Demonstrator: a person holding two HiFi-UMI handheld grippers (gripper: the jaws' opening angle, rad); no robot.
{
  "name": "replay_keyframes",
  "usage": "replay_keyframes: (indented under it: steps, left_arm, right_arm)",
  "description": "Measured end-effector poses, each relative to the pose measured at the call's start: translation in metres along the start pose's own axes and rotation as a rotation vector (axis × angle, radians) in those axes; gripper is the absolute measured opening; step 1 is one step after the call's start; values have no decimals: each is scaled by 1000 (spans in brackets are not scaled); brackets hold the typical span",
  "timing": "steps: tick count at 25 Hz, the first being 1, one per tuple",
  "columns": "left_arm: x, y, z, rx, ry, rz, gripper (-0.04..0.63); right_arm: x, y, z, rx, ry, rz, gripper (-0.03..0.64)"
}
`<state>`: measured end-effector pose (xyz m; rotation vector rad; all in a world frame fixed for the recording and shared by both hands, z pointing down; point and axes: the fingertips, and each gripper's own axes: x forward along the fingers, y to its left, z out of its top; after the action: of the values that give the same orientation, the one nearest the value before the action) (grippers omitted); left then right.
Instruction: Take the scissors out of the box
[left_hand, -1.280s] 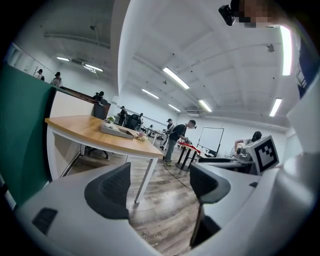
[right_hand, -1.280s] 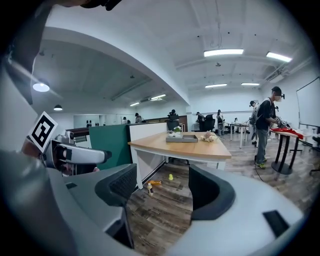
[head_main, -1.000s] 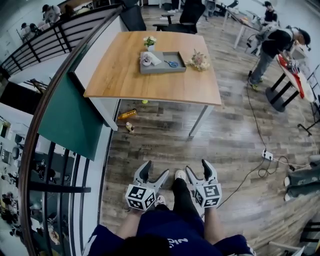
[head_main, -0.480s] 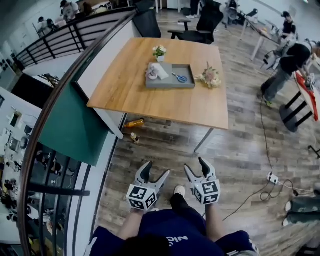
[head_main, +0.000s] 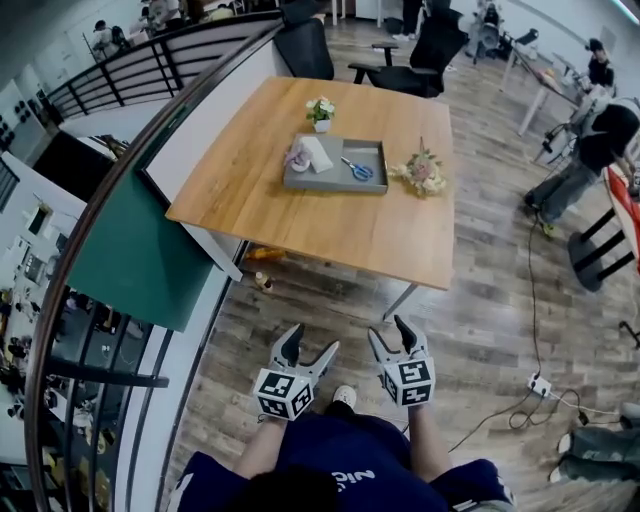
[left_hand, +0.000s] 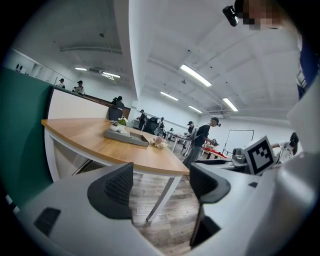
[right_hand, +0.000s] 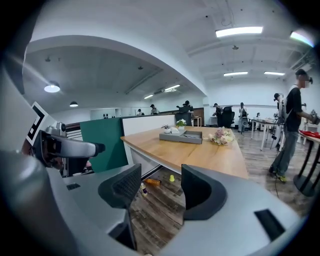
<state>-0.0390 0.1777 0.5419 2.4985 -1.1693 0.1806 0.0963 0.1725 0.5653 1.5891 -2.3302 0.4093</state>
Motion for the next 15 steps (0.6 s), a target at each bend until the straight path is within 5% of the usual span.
replay_keyframes:
  steps: [15]
  left_arm:
    - [29,2,10,38,20,16,339]
  right_arm:
    - [8,-40,0,104,9,-44,253]
